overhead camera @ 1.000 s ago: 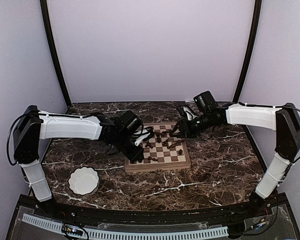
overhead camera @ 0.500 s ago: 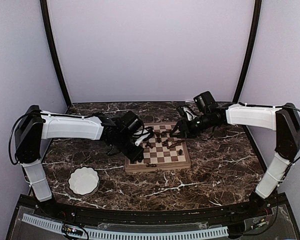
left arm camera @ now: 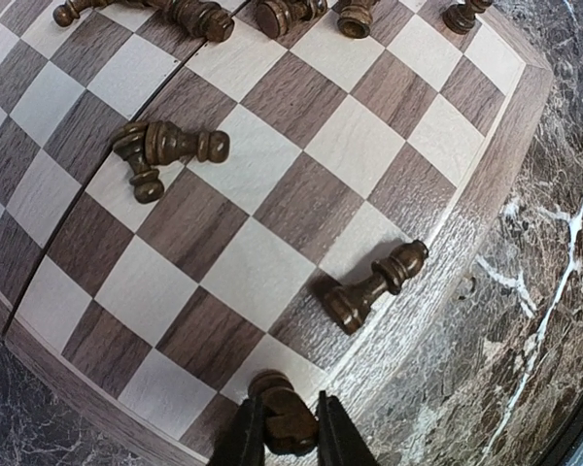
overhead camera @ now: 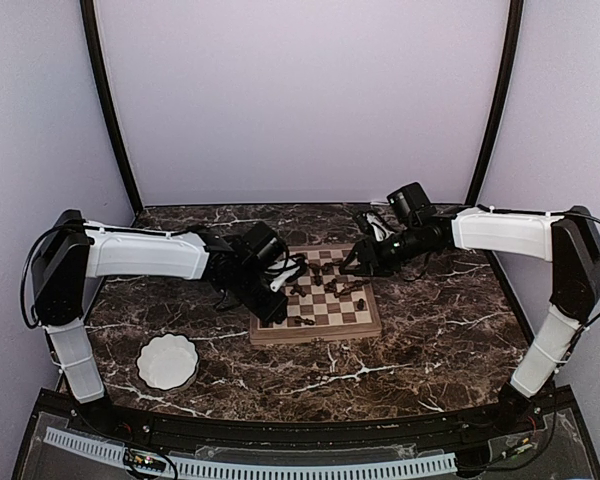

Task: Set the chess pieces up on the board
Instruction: Place the knight at g8.

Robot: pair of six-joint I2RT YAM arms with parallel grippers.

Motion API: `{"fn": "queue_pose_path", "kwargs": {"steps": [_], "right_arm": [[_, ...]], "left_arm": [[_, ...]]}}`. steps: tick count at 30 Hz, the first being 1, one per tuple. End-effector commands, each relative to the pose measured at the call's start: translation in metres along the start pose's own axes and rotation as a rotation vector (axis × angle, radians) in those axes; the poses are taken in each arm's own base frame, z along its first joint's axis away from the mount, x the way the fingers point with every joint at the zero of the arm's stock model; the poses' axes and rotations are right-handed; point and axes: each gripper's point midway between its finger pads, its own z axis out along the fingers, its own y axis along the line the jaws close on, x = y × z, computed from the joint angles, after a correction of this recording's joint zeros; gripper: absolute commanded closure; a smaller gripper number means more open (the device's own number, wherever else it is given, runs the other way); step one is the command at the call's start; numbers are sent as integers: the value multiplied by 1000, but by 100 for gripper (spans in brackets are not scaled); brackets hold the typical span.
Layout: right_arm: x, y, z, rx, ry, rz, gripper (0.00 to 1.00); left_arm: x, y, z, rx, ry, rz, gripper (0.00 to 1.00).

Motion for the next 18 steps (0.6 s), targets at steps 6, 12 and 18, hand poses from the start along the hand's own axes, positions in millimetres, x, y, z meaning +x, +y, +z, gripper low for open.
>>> {"fn": "queue_pose_path", "kwargs": {"steps": [6,12,18], "right_arm": [[-2,6,0,-15,-16,-25,47],[-3,6,2,-19,-12,-26,47],[-4,8,2,-24,-5,-31,47]], "left_arm": [[-11,2,-14,-11,-6,-3,69],[-32,-8,-40,34,-76,49,65],[-32,-50,-41,281,-90,297,64]]}}
